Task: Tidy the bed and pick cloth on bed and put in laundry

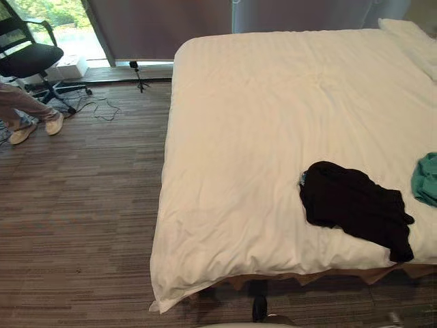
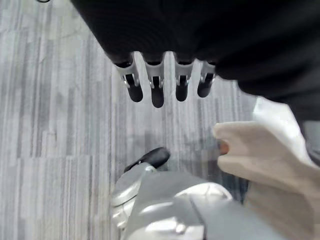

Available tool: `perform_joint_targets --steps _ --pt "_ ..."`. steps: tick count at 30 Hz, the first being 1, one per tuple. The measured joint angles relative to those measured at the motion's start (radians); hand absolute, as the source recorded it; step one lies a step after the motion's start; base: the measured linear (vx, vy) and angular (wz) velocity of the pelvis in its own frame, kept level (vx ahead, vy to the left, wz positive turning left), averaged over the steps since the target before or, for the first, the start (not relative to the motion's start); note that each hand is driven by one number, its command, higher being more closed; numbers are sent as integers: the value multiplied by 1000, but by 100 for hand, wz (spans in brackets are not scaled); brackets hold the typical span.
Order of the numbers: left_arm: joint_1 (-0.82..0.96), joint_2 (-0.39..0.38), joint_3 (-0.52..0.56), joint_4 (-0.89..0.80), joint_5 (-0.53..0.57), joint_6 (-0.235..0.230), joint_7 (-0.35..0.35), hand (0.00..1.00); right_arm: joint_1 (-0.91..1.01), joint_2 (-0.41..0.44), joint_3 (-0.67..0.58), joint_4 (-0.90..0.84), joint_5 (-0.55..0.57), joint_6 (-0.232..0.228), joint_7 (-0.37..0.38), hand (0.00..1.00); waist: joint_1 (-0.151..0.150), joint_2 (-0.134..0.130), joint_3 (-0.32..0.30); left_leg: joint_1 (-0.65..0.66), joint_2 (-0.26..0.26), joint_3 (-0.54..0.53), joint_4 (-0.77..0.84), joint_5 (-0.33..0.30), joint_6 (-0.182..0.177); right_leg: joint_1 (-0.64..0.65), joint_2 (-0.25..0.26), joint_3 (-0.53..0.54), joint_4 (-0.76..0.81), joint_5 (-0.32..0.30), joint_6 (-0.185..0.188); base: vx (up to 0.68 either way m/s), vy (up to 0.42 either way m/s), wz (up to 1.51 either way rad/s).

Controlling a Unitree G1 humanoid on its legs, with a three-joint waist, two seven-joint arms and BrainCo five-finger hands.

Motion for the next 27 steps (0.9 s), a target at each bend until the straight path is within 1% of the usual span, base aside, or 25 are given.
perform_joint_targets --steps 1,2,3,4,5,6,7,8,9,10,11,12,13,14,15,17,19,21,22,23,24,25,27 --pt "0 23 -51 -18 -23 -5 14 0 -2 -12 58 -125 -1 -21 -19 100 -6 -1 -10 0 -1 15 1 0 0 -9 -4 17 0 1 -1 -95 -11 -32" --pt "0 28 -73 -27 -29 -5 20 0 -2 -15 92 -190 -2 -27 -27 100 -8 -4 -10 -1 -2 21 2 0 0 -16 -3 24 0 2 -1 -99 -13 -44" --pt "-2 33 -112 -48 -47 -4 25 0 -2 -27 161 -319 -6 -31 -40 100 -17 -9 -6 -4 -6 30 3 0 0 -27 -3 37 0 9 0 -79 -9 -34" --pt "-3 34 -131 -61 -55 -4 26 0 -3 -34 198 -384 -10 -32 -43 100 -18 -5 -8 -5 -7 38 4 1 -1 -32 -3 44 0 12 -1 -72 -21 -39" --pt "-3 33 -163 -79 -71 -5 28 0 -10 -48 264 -502 -32 -30 -42 100 -20 -1 -10 -5 -7 49 5 1 -1 -39 0 56 0 16 0 -78 -35 -27" --pt "-7 33 -195 -93 -87 -4 31 0 -25 -50 331 -632 -60 -31 -19 100 -23 -1 -10 -4 -5 50 13 2 -2 -40 3 61 0 16 -1 -67 -38 -22" --pt "-7 32 -208 -100 -93 -4 33 0 -38 -49 369 -693 -86 -27 1 100 -22 0 -9 -4 -3 51 15 2 -3 -41 5 64 0 17 -1 -62 -48 -9" --pt "-7 32 -229 -105 -95 -4 34 0 -64 -49 456 -794 -126 -19 51 100 -22 -3 -6 -3 -1 52 16 4 -5 -43 8 70 0 18 -3 -39 -35 -6" --pt "-7 31 -236 -108 -96 -3 34 0 -80 -49 513 -847 -142 -18 86 100 -21 -2 -5 -2 1 54 17 5 -7 -46 10 72 0 20 -5 -43 -39 -9" --pt "-7 29 -249 -117 -99 0 34 0 -109 -49 597 -915 -172 -18 157 100 -18 -7 0 -3 1 59 18 7 -9 -52 12 75 0 24 -10 -28 -22 -8" --pt "-7 29 -256 -118 -101 2 33 0 -128 -49 642 -945 -187 -18 197 100 -12 -7 3 -4 2 60 18 8 -11 -53 13 74 0 26 -12 -38 -21 -5" --pt "-5 25 -263 -117 -102 6 33 0 -160 -49 709 -978 -198 -20 265 100 -6 -7 7 -4 3 59 18 8 -11 -52 13 74 0 26 -13 -38 -11 1" --pt "-2 22 -266 -117 -103 10 32 0 -185 -49 756 -999 -197 -16 312 100 -1 -7 7 -3 4 58 18 8 -11 -51 14 73 0 27 -14 -35 -5 4" --pt "2 22 -273 -115 -106 13 33 0 -236 -52 829 -1009 -188 -15 377 100 5 -9 8 -3 5 57 17 8 -11 -50 15 70 0 28 -15 -28 5 7" --pt "1 20 -273 -115 -121 13 36 0 -296 -54 903 -1009 -154 -12 461 100 15 -13 11 -4 4 49 17 10 -9 -47 14 63 0 31 -18 -24 10 8" --pt "-7 18 -273 -108 -128 12 38 0 -345 -56 961 -1009 -136 -9 519 100 26 -18 14 -5 2 42 16 13 -6 -46 12 54 1 36 -20 -28 16 10" --pt "-20 1 -273 -92 -150 11 38 0 -443 -60 1073 -1022 -99 -3 627 100 41 -26 19 -18 -2 9 15 21 4 -43 2 23 6 47 -26 -47 57 34" --pt "-22 -9 -274 -83 -162 9 39 0 -482 -59 1124 -1036 -77 3 662 100 47 -27 21 -21 -7 -10 11 28 10 -39 -3 13 6 54 -25 -45 66 32" --pt "-21 -21 -284 -74 -184 4 40 0 -556 -46 1210 -1039 -70 9 717 100 67 -30 23 -23 -14 -21 7 35 16 -36 -13 7 1 60 -21 -75 75 23" --pt "-23 -22 -297 -75 -192 0 41 0 -582 -34 1242 -1040 -63 13 733 100 79 -31 25 -27 -17 -32 6 38 18 -37 -19 -2 0 61 -20 -127 101 31" --pt "-27 -18 -302 -76 -210 -5 41 0 -615 -7 1285 -1040 -45 18 761 100 89 -34 34 -39 -20 -48 3 41 23 -38 -26 -11 0 65 -17 -105 59 35" --pt "-35 -10 -302 -77 -231 -7 44 0 -644 34 1342 -1040 -39 25 778 100 100 -46 51 -48 -31 -66 -2 51 29 -44 -37 -20 0 66 -16 -118 57 36" --pt "-48 -5 -303 -76 -256 -8 46 0 -680 85 1417 -1039 -40 39 789 100 110 -61 70 -79 -40 -79 0 59 35 -70 -50 -28 0 76 -16 -113 29 24"
